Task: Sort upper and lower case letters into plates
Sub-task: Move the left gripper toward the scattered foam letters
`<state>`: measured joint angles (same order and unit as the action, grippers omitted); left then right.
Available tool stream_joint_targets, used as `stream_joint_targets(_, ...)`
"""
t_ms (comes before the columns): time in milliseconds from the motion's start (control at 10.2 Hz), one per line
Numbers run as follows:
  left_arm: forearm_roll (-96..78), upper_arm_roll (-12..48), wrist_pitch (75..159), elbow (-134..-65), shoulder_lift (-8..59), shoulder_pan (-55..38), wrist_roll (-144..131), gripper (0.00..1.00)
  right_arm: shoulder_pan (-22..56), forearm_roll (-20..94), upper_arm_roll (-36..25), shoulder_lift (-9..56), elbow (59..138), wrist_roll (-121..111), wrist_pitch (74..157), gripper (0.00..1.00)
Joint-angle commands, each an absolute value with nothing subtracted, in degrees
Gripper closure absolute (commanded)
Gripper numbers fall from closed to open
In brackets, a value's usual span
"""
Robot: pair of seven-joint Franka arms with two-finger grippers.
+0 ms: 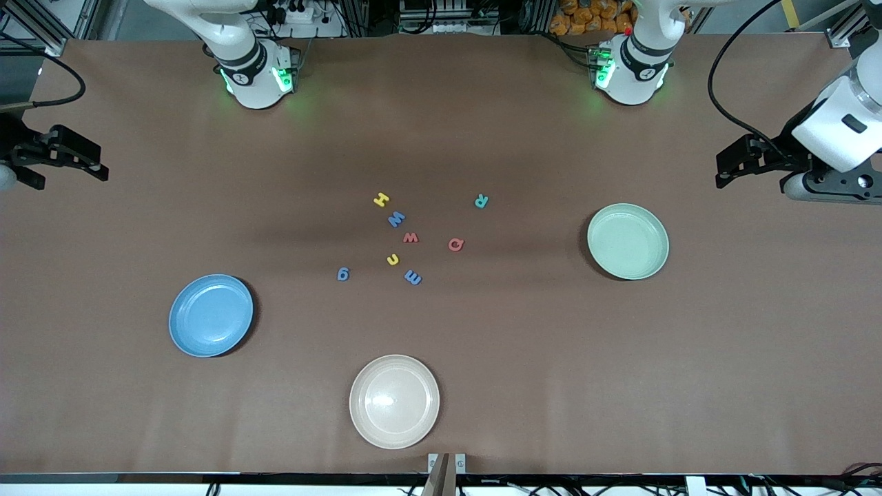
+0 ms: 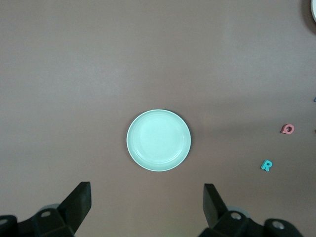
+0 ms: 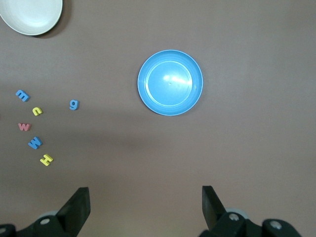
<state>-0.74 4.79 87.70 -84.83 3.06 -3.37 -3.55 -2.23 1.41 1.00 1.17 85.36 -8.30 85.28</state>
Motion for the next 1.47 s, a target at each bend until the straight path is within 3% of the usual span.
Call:
stream_joint_targets(0, 0.53, 4.75, 87.19, -84.99, 2.37, -3.34, -2.37, 0.00, -2.46, 2.37, 1.14, 1.14, 84.73, -7.91, 84.55, 0.00)
stream_joint_targets(391, 0.62, 5.01, 87.19, -85.16, 2.29, -3.60, -2.63, 0.00, -2.46, 2.37, 1.14, 1.14, 84.73, -7.91, 84.46, 0.00)
stream_joint_targets(684, 0.53, 11.14, 86.84, -85.61, 2.98, -3.86, -2.46, 0.00, -2.46, 2.37, 1.14, 1.23, 84.73, -7.91, 84.46, 0.00)
stream_joint_targets(880, 0.26, 16.41, 87.18, -85.26, 8.93, -5.79, -5.95, 0.00, -2.46, 2.37, 1.14, 1.23, 84.73, -7.91, 84.46, 0.00)
stream_joint_targets(1368, 0.35, 17.14, 99.82, -86.57, 22.03, -17.82, -31.77, 0.00, -2.37, 2.37, 1.14, 1.58, 84.81, -7.74, 84.55, 0.00)
